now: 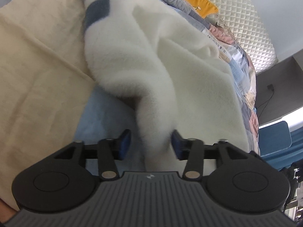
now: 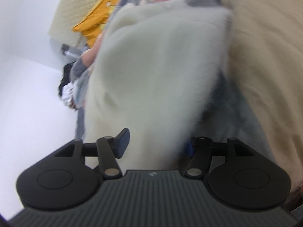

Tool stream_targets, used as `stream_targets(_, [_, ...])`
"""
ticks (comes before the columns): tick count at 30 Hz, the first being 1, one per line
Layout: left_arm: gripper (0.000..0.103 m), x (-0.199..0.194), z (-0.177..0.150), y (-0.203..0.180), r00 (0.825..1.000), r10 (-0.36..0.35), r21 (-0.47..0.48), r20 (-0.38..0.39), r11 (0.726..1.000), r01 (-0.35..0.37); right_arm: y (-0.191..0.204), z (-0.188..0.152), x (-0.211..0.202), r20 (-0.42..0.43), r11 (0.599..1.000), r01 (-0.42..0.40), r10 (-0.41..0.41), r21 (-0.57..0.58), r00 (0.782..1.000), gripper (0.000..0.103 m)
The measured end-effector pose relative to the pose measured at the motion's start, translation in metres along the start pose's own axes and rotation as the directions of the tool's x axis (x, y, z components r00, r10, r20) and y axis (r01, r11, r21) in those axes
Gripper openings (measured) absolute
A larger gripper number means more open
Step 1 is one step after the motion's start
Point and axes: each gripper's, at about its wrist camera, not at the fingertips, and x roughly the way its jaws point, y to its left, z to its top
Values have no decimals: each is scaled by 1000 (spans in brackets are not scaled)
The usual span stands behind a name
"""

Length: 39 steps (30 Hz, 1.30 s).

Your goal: Fold large clothes

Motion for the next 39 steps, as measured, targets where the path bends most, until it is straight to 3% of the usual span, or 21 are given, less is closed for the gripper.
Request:
stream_targets(8, [54,25,5,22,999,-46,-105,-8,993,45,-8,6,14,22,999,37,-37,24,999,61])
stream_targets(9, [51,27,4,21,998,-58,-109,-7,992,57,-7,7,15,24,999,30,-31,22,999,61])
stream_targets(11, [28,28,4,21,995,-96,-115,-8,989,94,-9,9,14,23,1000,18,-18,16,1000,59])
stream_targets(12, [25,26,4,20,994,-108,-114,-1,988,107,-9,8,14,23,1000,9,-10,10,1000,55])
stream_targets(13, [18,24,3,17,994,-113,-103,10,988,113,-7,8,14,27,1000,-2,2,-3,1000,42])
stream_targets(16, [13,11,0,7,991,-119,-47,55,991,122,0,5,7,60,997,-27,31,-67,998,20])
stream_targets(20, [12,-20,-2,1,975,-175,-20,139,984,179,11,0,-7,122,987,-89,106,-135,987,13])
stream_targets(25, [12,-75,-1,-2,926,-269,9,264,961,277,30,-12,-35,154,956,-190,227,-224,962,12])
stream_targets(31, [11,-145,5,-13,861,-371,53,348,925,377,89,-22,-86,201,880,-272,370,-390,907,12])
stream_targets(36, [11,-219,11,-52,795,-436,179,422,900,398,143,-7,-140,220,820,-311,456,-481,863,12])
stream_targets(39, [12,-272,16,-85,754,-459,267,470,888,374,180,1,-172,217,778,-331,505,-534,836,12])
